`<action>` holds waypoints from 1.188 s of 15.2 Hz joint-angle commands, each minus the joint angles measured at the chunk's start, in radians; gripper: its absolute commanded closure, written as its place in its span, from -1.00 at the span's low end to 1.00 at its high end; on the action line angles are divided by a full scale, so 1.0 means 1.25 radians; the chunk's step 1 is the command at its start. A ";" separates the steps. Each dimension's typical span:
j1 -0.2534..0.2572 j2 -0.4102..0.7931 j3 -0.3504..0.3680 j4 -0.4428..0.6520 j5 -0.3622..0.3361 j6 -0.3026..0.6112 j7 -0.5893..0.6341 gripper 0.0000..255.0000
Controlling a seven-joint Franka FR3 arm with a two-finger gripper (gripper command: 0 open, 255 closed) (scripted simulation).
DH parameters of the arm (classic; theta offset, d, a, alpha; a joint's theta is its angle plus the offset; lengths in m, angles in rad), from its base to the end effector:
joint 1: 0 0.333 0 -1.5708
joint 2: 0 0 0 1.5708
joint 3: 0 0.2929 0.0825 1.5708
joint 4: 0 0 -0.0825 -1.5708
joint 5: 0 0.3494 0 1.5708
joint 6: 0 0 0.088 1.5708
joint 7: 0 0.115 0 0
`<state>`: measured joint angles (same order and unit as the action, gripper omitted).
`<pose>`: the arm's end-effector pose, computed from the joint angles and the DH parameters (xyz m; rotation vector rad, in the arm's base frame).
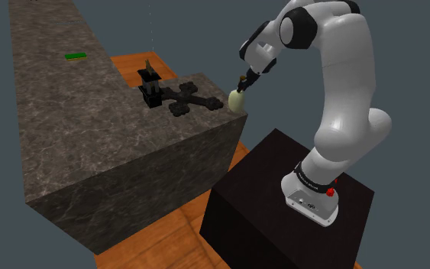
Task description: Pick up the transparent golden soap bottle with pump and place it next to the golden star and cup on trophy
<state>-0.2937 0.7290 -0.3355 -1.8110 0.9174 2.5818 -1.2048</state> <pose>0.5003 -0.3626 0.1649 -3.0202 0.1401 -0.4887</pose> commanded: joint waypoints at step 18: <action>0.048 -0.113 -0.067 -0.035 -0.089 -0.072 0.082 1.00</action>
<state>-0.2376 0.5960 -0.4123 -1.8561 0.8164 2.5006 -1.1125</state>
